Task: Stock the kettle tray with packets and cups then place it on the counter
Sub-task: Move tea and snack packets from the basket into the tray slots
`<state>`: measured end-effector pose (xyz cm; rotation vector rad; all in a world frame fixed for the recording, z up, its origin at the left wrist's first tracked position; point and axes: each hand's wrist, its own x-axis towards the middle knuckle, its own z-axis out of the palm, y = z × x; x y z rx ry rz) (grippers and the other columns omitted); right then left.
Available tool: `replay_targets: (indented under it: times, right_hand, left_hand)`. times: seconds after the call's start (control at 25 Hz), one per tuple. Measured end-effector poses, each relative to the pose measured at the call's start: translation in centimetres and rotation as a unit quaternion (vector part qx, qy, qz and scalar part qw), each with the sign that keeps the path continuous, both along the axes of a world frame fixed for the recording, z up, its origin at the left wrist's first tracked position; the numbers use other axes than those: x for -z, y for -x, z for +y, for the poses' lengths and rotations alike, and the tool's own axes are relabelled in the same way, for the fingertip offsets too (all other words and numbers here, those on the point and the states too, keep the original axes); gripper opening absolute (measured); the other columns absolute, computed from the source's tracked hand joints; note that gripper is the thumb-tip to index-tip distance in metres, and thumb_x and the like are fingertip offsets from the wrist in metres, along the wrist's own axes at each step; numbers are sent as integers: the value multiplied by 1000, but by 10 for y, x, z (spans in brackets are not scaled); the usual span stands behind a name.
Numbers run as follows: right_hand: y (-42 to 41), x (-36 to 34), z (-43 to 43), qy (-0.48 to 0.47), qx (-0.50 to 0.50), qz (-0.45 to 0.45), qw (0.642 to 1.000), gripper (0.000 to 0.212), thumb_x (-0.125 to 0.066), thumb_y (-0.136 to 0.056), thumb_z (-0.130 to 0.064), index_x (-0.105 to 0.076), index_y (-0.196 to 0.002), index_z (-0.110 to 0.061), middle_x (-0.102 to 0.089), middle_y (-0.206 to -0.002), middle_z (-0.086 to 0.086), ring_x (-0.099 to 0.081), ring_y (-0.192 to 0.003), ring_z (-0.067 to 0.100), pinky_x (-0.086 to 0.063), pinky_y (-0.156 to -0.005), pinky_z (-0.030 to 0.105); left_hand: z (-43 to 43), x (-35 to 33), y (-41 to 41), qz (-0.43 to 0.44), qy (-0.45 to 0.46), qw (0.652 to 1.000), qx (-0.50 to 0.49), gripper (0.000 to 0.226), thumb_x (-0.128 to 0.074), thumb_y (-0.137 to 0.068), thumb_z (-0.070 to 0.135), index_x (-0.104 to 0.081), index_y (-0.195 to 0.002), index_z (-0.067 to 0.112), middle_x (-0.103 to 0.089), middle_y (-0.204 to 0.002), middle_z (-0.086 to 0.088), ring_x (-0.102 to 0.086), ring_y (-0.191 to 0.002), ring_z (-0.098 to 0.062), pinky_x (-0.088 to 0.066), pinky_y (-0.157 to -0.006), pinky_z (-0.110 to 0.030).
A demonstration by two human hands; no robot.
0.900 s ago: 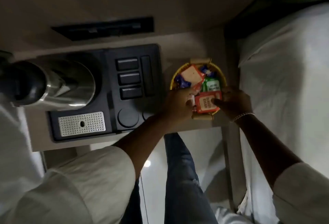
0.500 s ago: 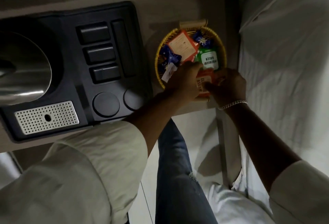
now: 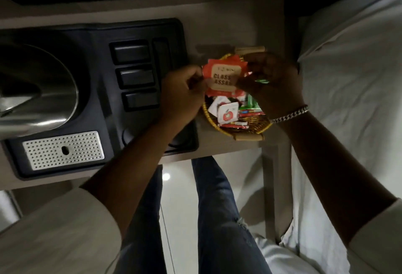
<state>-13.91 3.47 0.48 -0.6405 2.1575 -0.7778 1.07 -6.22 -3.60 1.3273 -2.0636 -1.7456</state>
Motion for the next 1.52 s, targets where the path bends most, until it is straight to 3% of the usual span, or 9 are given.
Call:
replay_targets:
  times: [0.28,0.4,0.56,0.68,0.8,1.0,1.2,1.28,1.52]
  right_hand:
    - [-62,48,-113,5,-58,-69,996,12,-70,-79,-12,-66,-90,-8,-72,-90,12,-68,-76,16,-56,-67,29]
    - [-74,64,-145,18,-37,-103,994,16,-73,-78,-11,-60,-71,-18,-68,-73,6,-67,-64,17,-57,-58,29]
    - [-79,84,-159,8,-65,-2,998,14,-73,-76,-14,-64,-67,-18,-67,-73,-1,-62,-62,6,-51,-57,17]
    - [-80,85,-161,-8,-127,70,989,12,-73,-76,-18,-70,-86,-14,-68,-83,-4,-57,-66,-1,-46,-63,5]
    - [-71,75,-147,-12,-139,77,987,29,-75,-74,-24,-66,-100,-16,-61,-81,-7,-54,-66,-2,-43,-65,5]
    - [-30,49,-84,-30,-103,103,989,21,-72,-77,-23,-67,-96,-17,-66,-86,-5,-59,-72,-1,-42,-62,0]
    - [-1,37,0,-103,-61,135,984,23,-73,-77,-23,-66,-97,-13,-70,-91,3,-66,-80,14,-52,-71,24]
    - [-1,41,26,-133,-93,136,977,22,-74,-76,-25,-64,-92,-12,-67,-87,-1,-60,-74,7,-45,-66,16]
    - [-21,70,48,-249,-124,91,956,37,-77,-67,-47,-67,-86,-16,-58,-78,-4,-52,-75,15,-39,-70,27]
  left_hand:
    - [-88,23,-68,-50,98,986,-129,5,-61,-88,13,-63,-90,9,-67,-90,-4,-67,-79,-15,-53,-60,-18]
    - [-108,32,-73,-57,187,971,-139,16,-61,-89,13,-65,-100,2,-70,-105,-10,-66,-94,-10,-50,-68,-7]
    - [-118,48,-70,-131,210,960,-128,24,-56,-93,19,-60,-112,5,-66,-119,-9,-62,-110,-13,-43,-75,0]
    - [-123,57,-71,-216,211,947,-106,27,-54,-93,18,-55,-119,9,-59,-126,-11,-55,-118,-19,-44,-91,-12]
    - [-119,51,-73,-229,224,941,-108,37,-59,-87,9,-51,-123,9,-56,-126,-13,-53,-117,-20,-33,-81,-3]
    - [-88,34,-66,-198,223,947,-117,28,-54,-83,6,-54,-111,6,-60,-115,-16,-58,-108,-26,-43,-80,-20]
    - [-17,19,-28,-77,166,983,-3,12,-51,-87,2,-61,-92,7,-63,-84,-10,-61,-78,-21,-45,-66,-19]
    - [13,21,-15,-86,158,982,56,8,-53,-89,9,-61,-88,10,-61,-74,-3,-60,-68,-18,-47,-58,-25]
    - [59,31,1,-185,180,951,170,24,-62,-87,41,-61,-88,17,-72,-84,-6,-68,-76,-23,-47,-60,-27]
